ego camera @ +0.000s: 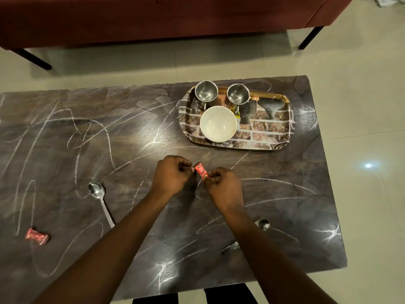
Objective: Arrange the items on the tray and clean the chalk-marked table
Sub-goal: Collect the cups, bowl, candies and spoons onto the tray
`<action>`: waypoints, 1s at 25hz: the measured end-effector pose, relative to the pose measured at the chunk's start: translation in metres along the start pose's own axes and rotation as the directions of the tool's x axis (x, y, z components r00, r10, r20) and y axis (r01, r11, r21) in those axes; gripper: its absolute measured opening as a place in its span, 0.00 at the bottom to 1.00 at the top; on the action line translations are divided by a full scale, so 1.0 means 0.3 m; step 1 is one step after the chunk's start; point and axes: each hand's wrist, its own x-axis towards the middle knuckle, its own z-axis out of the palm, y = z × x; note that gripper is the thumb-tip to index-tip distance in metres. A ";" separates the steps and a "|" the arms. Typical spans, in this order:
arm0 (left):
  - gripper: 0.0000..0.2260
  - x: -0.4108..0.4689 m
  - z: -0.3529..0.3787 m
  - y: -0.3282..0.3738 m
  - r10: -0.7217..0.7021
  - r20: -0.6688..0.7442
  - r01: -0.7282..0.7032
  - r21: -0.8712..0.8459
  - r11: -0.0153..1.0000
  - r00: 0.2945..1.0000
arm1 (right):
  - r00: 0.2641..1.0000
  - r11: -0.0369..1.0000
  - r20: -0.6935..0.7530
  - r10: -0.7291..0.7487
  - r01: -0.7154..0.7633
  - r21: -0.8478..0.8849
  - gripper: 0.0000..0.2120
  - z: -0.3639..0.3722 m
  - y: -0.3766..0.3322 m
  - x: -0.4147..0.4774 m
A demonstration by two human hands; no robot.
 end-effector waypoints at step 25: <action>0.24 0.169 0.419 0.740 -0.092 0.046 0.103 -0.467 0.878 0.995 | 0.994 0.938 -0.085 0.072 -0.039 0.343 0.07 -0.617 -0.033 0.610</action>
